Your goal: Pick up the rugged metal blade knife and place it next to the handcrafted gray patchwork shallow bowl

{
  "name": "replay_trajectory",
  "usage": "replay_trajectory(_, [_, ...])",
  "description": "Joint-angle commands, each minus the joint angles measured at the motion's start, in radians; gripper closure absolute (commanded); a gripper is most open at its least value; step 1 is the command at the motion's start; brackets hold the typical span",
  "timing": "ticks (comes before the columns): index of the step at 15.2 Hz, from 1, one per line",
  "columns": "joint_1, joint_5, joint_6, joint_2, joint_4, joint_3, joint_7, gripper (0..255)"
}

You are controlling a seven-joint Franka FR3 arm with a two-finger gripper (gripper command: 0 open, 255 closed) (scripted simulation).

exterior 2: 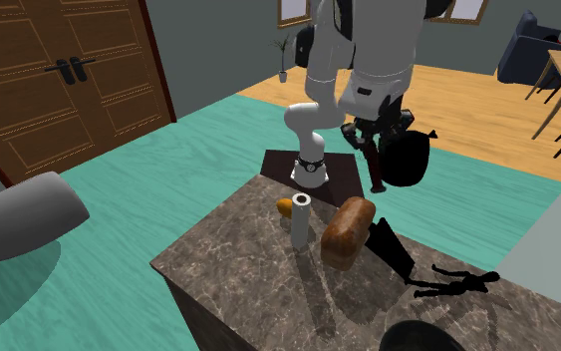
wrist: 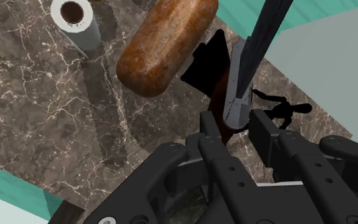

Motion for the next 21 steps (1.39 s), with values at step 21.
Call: replay_trajectory(21, [0.074, 0.012, 0.216, 0.095, -0.103, 0.026, 0.049, 255])
